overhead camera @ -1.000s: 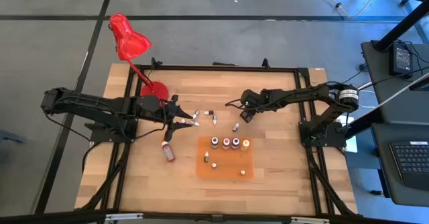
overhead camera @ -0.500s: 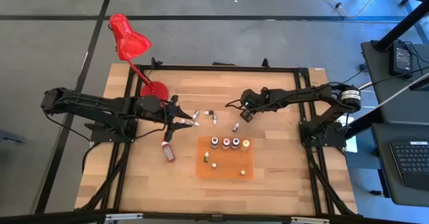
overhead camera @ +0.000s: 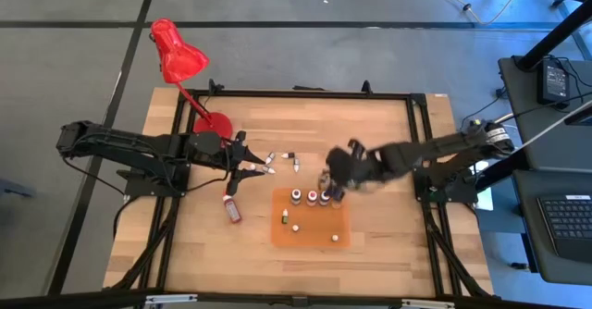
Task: Pick & Place food coloring
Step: Put the top small red food coloring bottle into the orange bin, then put the left small red food coloring bottle into the orange bin
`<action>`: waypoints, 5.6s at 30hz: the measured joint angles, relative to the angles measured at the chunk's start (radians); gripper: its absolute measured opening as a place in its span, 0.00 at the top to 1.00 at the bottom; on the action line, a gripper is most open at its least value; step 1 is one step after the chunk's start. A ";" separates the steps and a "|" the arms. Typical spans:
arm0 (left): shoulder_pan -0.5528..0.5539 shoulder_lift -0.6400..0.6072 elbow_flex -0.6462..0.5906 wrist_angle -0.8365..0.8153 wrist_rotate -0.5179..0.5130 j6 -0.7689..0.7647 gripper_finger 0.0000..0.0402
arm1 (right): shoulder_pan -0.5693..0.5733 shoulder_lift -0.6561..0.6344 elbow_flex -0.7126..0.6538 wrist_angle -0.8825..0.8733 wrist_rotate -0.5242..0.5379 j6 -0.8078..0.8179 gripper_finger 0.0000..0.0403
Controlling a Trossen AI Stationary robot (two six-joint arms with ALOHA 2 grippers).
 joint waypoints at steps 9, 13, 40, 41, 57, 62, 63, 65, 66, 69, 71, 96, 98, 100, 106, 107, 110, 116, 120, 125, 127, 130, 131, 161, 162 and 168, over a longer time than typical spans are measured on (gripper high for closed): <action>0.000 0.000 0.000 0.000 0.000 0.000 0.64 | 0.298 0.079 -0.030 0.137 0.094 0.171 0.84; 0.000 0.000 0.000 -0.003 0.000 0.012 0.64 | 0.346 0.169 -0.034 0.168 0.094 0.217 0.84; 0.000 0.000 0.000 -0.097 0.005 -0.037 0.64 | 0.350 0.393 -0.034 0.164 -0.014 0.400 0.76; 0.000 0.000 0.000 -0.111 0.005 -0.037 0.64 | 0.350 0.393 -0.034 0.164 -0.014 0.399 0.76; 0.000 0.000 0.000 -0.279 -0.183 -0.094 0.56 | 0.346 0.392 0.074 0.055 -0.035 0.314 0.75; 0.023 0.000 0.000 -0.379 -0.177 -0.199 0.45 | 0.355 0.388 0.206 -0.203 0.073 0.286 0.75; 0.028 0.000 0.000 -0.401 -0.164 -0.217 0.43 | 0.359 0.381 0.223 -0.266 0.089 0.294 0.75; 0.032 0.000 0.000 -0.452 -0.111 -0.221 0.41 | 0.366 0.351 0.232 -0.337 0.115 0.318 0.75; 0.031 0.000 0.000 -0.475 -0.079 -0.211 0.40 | 0.373 0.328 0.222 -0.347 0.133 0.331 0.75; 0.028 0.012 0.000 -0.484 -0.009 -0.168 0.39 | 0.390 0.255 0.150 -0.331 0.158 0.355 0.75; 0.028 0.017 0.000 -0.471 0.009 -0.137 0.39 | 0.399 0.196 0.084 -0.285 0.167 0.370 0.75; 0.133 0.361 0.000 -0.301 -0.177 0.017 0.40 | 0.397 -0.194 -0.413 0.176 0.207 0.294 0.75; 0.139 0.384 0.000 -0.306 -0.173 0.016 0.41 | 0.397 -0.194 -0.413 0.179 0.207 0.294 0.75; 0.138 0.402 0.000 -0.303 -0.161 0.016 0.43 | 0.397 -0.194 -0.413 0.180 0.207 0.294 0.75; 0.136 0.422 0.000 -0.298 -0.144 0.016 0.54 | 0.397 -0.194 -0.413 0.180 0.207 0.294 0.75; 0.136 0.422 0.000 -0.295 -0.143 0.016 0.56 | 0.397 -0.194 -0.413 0.180 0.207 0.294 0.75; 0.135 0.422 0.000 -0.294 -0.143 0.023 0.64 | 0.397 -0.194 -0.413 0.180 0.207 0.294 0.75; 0.135 0.422 0.000 -0.295 -0.143 0.030 0.80 | 0.397 -0.194 -0.413 0.180 0.207 0.294 0.75; 0.135 0.421 0.002 -0.293 -0.143 0.048 0.89 | 0.397 -0.194 -0.413 0.179 0.207 0.291 0.75; 0.135 0.414 0.022 -0.352 -0.143 0.040 0.89 | 0.397 -0.194 -0.413 0.179 0.208 0.290 0.75; 0.129 0.403 0.054 -0.398 -0.144 0.027 0.89 | 0.397 -0.194 -0.413 0.180 0.208 0.293 0.75; 0.101 0.368 0.110 -0.450 -0.141 0.023 0.89 | 0.397 -0.194 -0.413 0.179 0.208 0.293 0.75; 0.087 0.359 0.130 -0.458 -0.133 0.023 0.89 | 0.397 -0.194 -0.413 0.178 0.210 0.293 0.75; -0.346 0.826 0.583 -0.365 -0.012 -0.004 0.89 | 0.397 -0.192 -0.413 0.188 0.223 0.348 0.75; -0.349 0.838 0.587 -0.365 -0.013 -0.008 0.89 | 0.397 -0.192 -0.413 0.188 0.223 0.348 0.75; -0.357 0.892 0.587 -0.362 -0.019 -0.030 0.86 | 0.397 -0.192 -0.413 0.187 0.223 0.347 0.75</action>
